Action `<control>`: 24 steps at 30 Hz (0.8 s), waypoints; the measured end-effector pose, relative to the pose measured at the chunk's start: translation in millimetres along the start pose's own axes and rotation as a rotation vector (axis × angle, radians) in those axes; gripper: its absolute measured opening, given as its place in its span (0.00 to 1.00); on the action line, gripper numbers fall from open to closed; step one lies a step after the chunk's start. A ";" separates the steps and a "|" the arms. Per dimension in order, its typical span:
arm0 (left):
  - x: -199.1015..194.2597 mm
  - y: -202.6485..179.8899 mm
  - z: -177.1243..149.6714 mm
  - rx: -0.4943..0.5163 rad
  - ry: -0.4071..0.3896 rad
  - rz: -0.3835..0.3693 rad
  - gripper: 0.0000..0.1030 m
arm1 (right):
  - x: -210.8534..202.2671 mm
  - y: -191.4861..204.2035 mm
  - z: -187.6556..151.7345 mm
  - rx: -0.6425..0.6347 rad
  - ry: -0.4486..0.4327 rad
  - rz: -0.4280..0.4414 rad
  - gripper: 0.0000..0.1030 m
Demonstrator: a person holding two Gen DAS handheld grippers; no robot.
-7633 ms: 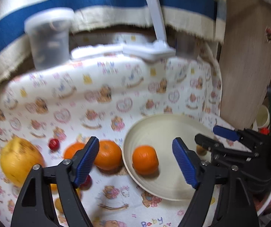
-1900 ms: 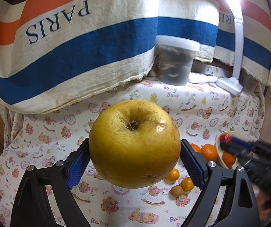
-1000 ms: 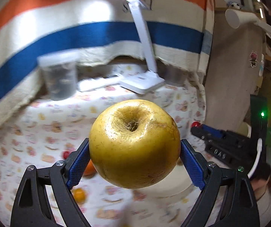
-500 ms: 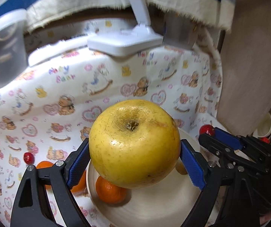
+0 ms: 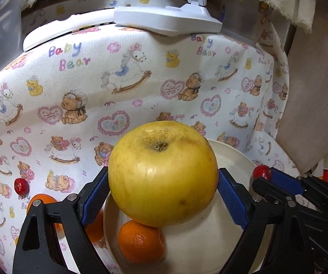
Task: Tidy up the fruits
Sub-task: 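Carry the pear and red tomato over the plate and lower the pear onto it, then lower the red tomato onto the plate and open the right tool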
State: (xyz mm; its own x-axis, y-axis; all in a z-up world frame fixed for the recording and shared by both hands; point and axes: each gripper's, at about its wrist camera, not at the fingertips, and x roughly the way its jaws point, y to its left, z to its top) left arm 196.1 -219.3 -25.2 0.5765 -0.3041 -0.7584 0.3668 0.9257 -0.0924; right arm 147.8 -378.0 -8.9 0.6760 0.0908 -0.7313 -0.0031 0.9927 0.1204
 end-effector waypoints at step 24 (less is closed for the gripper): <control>-122.6 20.6 -15.1 0.057 -0.339 0.087 0.98 | -6.0 11.0 -3.8 -0.036 -0.028 -0.008 0.29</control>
State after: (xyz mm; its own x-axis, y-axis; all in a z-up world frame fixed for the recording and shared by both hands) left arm 121.9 -159.5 56.1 0.8134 -0.2909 -0.5037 0.3406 0.9402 0.0069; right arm 140.9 -367.4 -5.8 0.6966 0.0808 -0.7129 -0.0238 0.9957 0.0895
